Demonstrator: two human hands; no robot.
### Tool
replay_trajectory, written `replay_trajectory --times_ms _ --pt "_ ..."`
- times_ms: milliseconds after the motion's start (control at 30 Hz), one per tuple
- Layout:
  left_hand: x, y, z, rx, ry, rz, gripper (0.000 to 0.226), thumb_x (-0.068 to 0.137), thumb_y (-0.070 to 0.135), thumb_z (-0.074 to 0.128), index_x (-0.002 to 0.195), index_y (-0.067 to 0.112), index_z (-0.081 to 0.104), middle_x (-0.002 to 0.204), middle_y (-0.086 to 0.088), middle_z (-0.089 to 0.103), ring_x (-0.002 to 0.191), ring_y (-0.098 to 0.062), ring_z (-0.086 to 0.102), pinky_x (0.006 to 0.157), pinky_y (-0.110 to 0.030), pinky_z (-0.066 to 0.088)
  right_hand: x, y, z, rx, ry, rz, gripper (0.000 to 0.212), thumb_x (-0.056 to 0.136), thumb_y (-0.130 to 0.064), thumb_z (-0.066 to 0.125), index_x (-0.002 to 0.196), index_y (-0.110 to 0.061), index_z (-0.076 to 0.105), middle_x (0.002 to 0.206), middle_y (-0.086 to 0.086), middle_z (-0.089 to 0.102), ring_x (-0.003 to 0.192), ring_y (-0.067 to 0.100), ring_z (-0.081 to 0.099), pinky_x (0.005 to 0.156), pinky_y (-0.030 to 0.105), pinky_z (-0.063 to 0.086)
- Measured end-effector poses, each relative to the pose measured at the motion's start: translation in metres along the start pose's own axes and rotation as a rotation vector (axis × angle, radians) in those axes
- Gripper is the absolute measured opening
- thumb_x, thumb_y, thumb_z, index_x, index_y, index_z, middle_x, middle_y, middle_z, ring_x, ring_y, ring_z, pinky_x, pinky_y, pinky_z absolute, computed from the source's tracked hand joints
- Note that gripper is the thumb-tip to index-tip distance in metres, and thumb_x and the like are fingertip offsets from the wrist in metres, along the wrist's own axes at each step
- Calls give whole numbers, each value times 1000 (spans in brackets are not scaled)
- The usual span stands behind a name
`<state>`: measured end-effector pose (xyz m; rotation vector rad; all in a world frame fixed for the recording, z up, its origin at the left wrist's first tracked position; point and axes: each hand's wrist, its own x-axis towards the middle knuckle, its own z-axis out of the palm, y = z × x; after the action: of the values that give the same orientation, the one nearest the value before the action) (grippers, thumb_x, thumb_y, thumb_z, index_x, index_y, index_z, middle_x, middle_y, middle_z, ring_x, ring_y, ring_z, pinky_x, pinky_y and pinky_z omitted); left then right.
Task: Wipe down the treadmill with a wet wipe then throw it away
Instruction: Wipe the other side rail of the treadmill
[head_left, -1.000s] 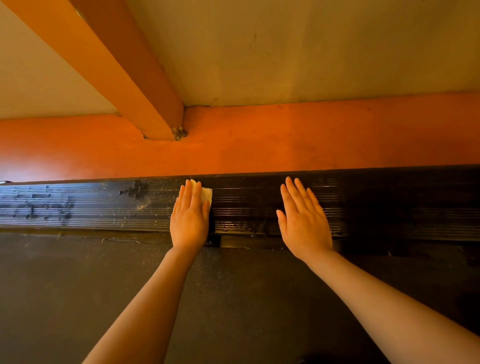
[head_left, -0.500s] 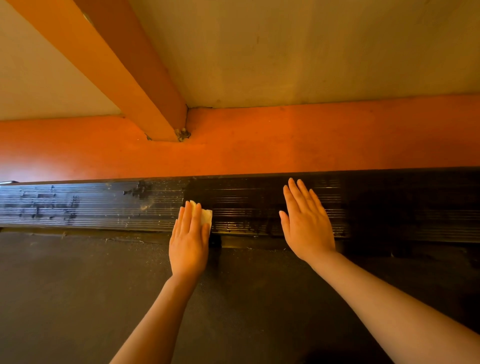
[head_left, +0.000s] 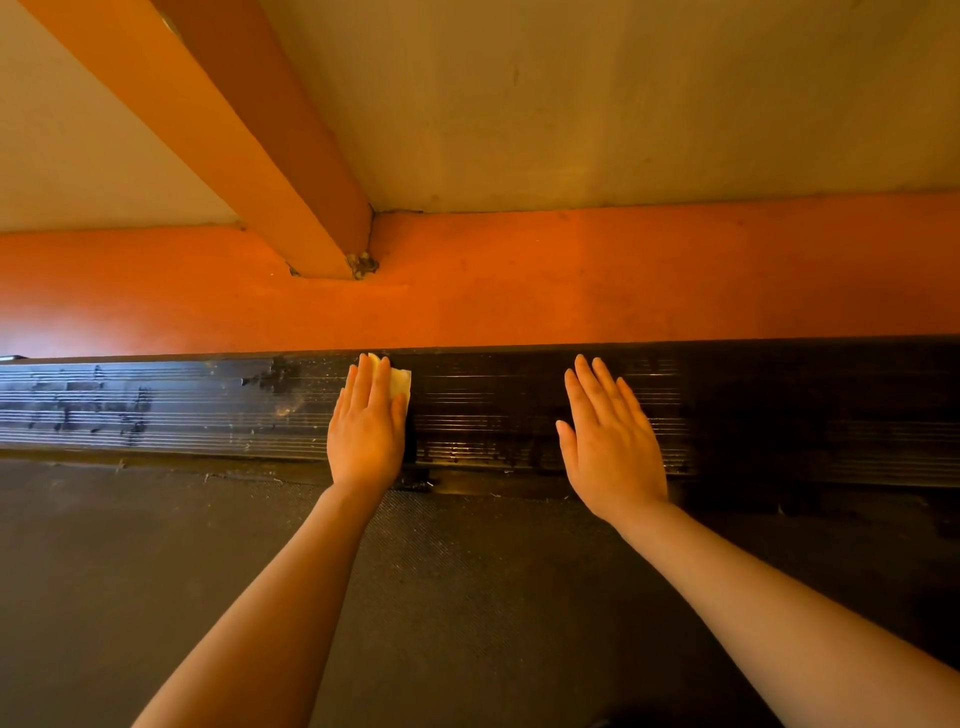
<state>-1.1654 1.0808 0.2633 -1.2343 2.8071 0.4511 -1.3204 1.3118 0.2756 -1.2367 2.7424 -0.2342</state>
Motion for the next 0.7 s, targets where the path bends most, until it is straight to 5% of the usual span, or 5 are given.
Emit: replay_trajectory --times_ms 400,700 --pt "-56 -11 11 -43 45 22 61 101 46 19 154 16 19 161 -4 13 147 -14 2 120 -34 10 0 0 2 -20 13 7 60 100 -42 22 146 -7 40 154 13 35 143 27 29 114 40 23" --pt "-3 -8 -1 -19 3 -11 56 105 38 27 156 16 15 163 -6 7 150 -21 3 122 -36 9 0 -1 2 -29 15 9 60 100 -42 21 147 -7 38 155 13 34 144 27 28 115 40 22"
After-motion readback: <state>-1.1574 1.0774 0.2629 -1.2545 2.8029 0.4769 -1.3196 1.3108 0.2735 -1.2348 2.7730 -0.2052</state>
